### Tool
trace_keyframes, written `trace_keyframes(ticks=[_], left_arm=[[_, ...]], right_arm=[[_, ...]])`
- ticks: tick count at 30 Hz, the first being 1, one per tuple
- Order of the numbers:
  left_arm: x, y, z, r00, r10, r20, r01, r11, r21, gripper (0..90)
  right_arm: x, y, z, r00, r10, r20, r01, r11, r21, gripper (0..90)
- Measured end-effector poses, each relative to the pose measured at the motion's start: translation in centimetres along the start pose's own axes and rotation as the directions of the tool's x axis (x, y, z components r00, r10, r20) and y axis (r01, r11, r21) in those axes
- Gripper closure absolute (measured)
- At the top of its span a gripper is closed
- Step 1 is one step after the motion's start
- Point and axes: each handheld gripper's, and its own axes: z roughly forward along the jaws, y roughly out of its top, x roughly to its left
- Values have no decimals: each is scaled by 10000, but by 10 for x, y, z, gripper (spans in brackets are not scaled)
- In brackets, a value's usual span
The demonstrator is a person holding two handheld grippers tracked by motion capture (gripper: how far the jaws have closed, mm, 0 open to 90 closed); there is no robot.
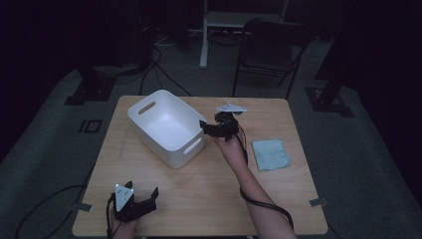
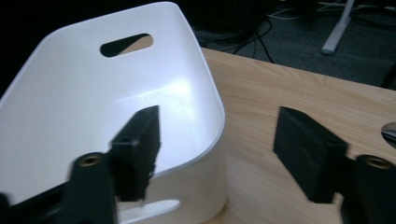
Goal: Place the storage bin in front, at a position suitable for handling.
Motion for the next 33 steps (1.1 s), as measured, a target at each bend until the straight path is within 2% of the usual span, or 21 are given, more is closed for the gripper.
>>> trace_keyframes(ticks=[1, 5, 9, 10, 11, 12, 15, 18, 20, 24, 28, 33], left_arm=[[0, 0, 0, 10000, 9, 15, -9, 10000, 5, 16], [-1, 0, 0, 10000, -18, 61, 18, 10000, 5, 16], [-1, -1, 0, 10000, 12, 51, -13, 10000, 28, 16], [-1, -1, 0, 10000, 22, 58, -22, 10000, 39, 16], [0, -1, 0, 10000, 27, 62, -27, 10000, 42, 16], [0, -1, 0, 10000, 15, 47, -15, 10000, 29, 16], [0, 0, 0, 10000, 7, 54, -7, 10000, 1, 16], [-1, 0, 0, 10000, -26, 90, 26, 10000, -20, 16], [-1, 0, 1, 9999, -1, 127, 2, 10000, -22, 16], [-1, 0, 1, 9999, 20, 139, -20, 10000, 9, 16], [-1, 0, 1, 9999, -13, 137, 13, 10000, -9, 16], [-1, 0, 1, 9998, -38, 169, 38, 10000, -8, 16]], right_arm=[[1, 1, 4, 9998, -95, 173, 93, 9998, 150, 359], [3, 4, 11, 9991, -347, 230, 338, 9987, 382, 359], [5, 7, 15, 9968, -542, 594, 521, 9980, 353, 363], [5, 8, 16, 9970, -504, 580, 482, 9980, 399, 415], [3, 10, 19, 9987, -308, 415, 278, 9971, 711, 428], [1, 10, 20, 9993, -211, 300, 187, 9967, 794, 443], [1, 11, 24, 9980, -421, 464, 380, 9955, 866, 502], [0, 11, 28, 9985, -386, 380, 349, 9949, 946, 518], [2, 10, 34, 9983, -516, 257, 483, 9919, 1172, 571], [1, 12, 39, 9989, -323, 333, 279, 9919, 1237, 629], [1, 11, 46, 9982, -420, 427, 347, 9866, 1596, 729], [3, 11, 55, 9978, -552, 376, 469, 9798, 1946, 776]])
